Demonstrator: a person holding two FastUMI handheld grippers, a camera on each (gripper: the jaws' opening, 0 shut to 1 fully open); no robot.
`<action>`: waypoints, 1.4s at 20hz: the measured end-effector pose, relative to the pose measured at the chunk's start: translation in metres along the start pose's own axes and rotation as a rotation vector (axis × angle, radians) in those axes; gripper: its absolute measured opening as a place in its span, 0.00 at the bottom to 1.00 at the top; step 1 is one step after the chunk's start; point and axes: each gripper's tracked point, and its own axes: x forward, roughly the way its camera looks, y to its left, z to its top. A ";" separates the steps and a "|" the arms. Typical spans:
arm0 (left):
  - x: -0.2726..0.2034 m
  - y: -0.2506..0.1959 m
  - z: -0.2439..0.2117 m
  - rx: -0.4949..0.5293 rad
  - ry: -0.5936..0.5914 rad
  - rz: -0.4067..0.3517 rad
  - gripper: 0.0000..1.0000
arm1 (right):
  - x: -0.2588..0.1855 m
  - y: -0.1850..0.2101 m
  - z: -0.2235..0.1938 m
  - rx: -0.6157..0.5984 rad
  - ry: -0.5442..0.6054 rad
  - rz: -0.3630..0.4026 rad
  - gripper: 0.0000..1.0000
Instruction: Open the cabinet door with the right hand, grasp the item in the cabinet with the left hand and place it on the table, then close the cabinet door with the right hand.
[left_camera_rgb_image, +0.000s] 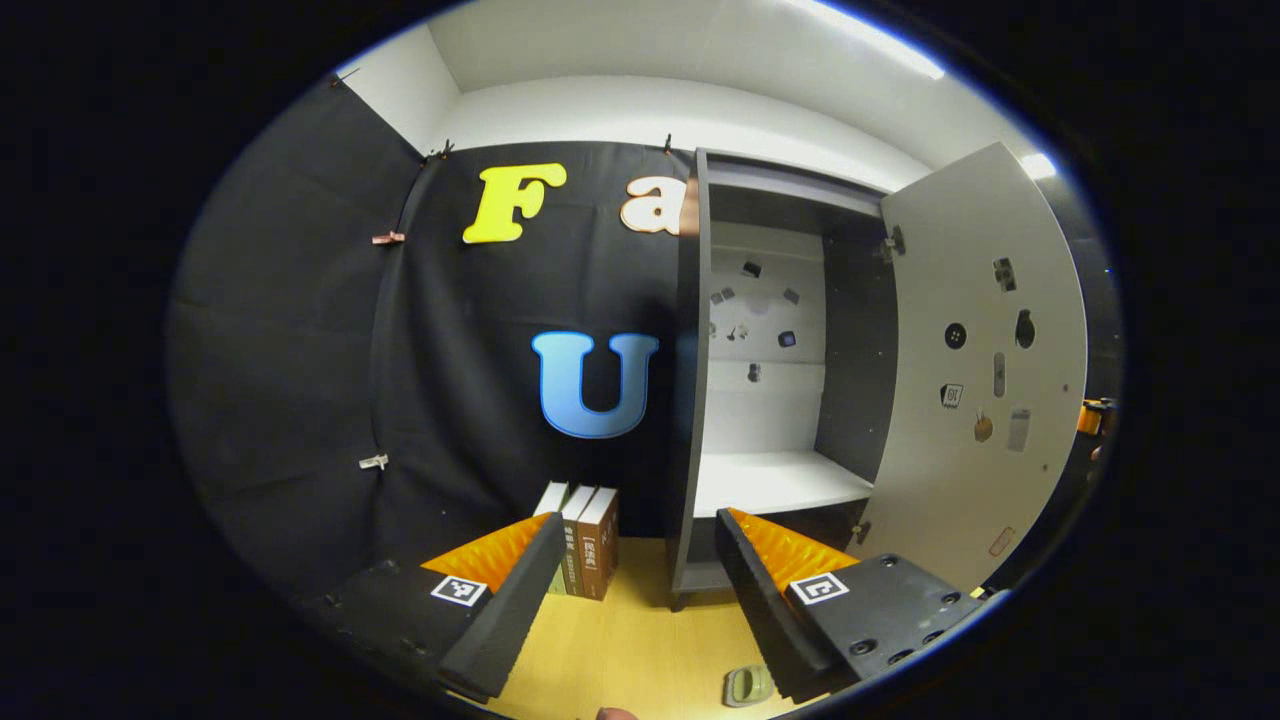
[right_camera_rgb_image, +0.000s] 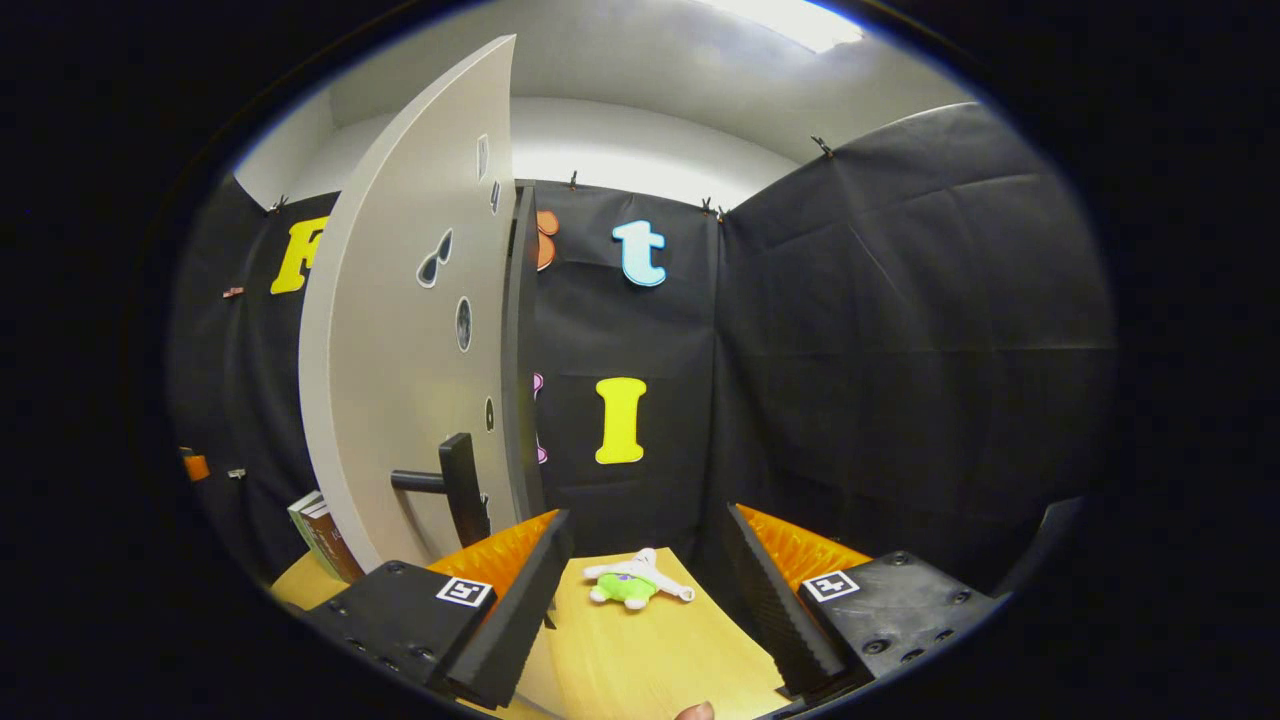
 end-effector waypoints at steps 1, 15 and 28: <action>-0.002 0.004 -0.002 0.012 0.002 0.005 0.93 | -0.001 0.000 0.000 0.000 -0.002 -0.012 0.92; -0.035 0.040 -0.032 0.046 0.073 0.009 0.93 | -0.031 0.083 -0.007 0.023 -0.001 0.020 0.97; -0.033 0.049 -0.028 0.050 0.068 0.020 0.94 | -0.037 0.212 -0.026 0.060 0.072 0.283 0.98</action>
